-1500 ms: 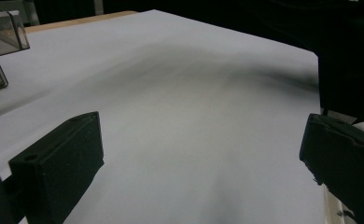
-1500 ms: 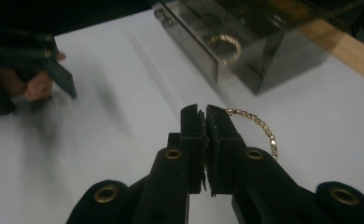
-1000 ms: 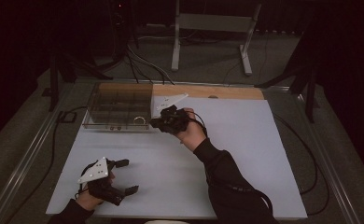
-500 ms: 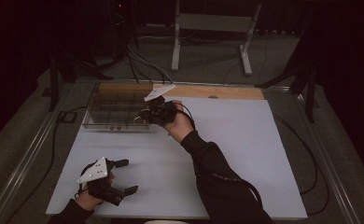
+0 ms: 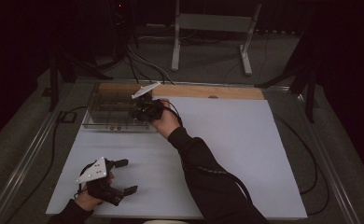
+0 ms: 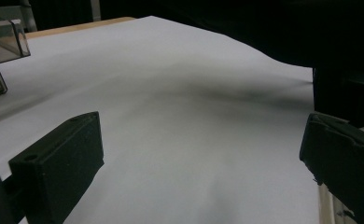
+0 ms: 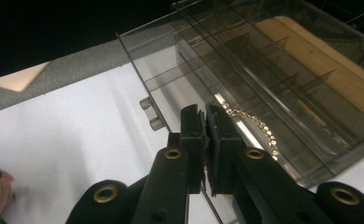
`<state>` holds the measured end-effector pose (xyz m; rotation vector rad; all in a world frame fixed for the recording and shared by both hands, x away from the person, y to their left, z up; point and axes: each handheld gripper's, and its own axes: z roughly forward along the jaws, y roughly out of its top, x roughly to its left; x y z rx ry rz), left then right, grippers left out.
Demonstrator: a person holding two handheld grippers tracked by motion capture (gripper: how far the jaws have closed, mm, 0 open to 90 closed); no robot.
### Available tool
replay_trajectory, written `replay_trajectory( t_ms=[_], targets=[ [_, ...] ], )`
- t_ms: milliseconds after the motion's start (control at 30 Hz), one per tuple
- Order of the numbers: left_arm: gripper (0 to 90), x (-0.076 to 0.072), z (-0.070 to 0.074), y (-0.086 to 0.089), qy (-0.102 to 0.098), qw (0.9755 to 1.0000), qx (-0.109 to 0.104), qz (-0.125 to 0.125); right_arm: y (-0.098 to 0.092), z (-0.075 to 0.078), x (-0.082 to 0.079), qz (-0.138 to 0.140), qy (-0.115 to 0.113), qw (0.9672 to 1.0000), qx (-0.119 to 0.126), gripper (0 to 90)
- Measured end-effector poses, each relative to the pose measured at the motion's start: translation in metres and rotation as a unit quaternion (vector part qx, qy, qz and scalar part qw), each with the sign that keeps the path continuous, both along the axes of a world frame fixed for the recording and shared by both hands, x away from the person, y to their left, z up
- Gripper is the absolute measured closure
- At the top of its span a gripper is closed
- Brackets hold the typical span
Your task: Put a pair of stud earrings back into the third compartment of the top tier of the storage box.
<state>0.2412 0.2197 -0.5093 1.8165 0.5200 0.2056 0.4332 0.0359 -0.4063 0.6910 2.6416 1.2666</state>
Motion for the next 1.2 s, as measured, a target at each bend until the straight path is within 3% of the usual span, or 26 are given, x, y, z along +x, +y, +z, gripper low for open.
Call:
replay_trajectory(
  t_ms=[433,533,633,933,1100,1200],
  targets=[
    [0.5,-0.002,0.000,0.000,-0.001,1.0000,0.000,-0.003,0.017,-0.022,0.013,-0.002,0.018,0.9995,-0.024,85.6],
    [0.5,-0.002,0.000,0.000,-0.001,1.0000,-0.001,-0.003,0.018,-0.023,0.013,-0.005,0.019,0.9996,-0.021,69.6],
    [0.5,-0.001,0.000,0.001,0.000,1.0000,-0.002,-0.002,0.018,-0.019,0.009,-0.002,0.013,0.9998,-0.017,60.0],
    [0.6,-0.001,0.000,0.001,0.001,1.0000,-0.002,-0.002,0.010,-0.003,0.000,0.007,0.008,0.9999,0.007,42.3],
    [0.5,-0.001,0.000,0.001,0.001,1.0000,-0.003,-0.001,-0.002,0.002,-0.005,-0.007,0.005,0.9998,0.017,29.9],
    [0.5,-0.001,0.000,0.000,0.002,1.0000,-0.002,-0.001,-0.011,0.004,-0.010,0.000,0.006,0.9998,0.020,22.0]
  ],
)
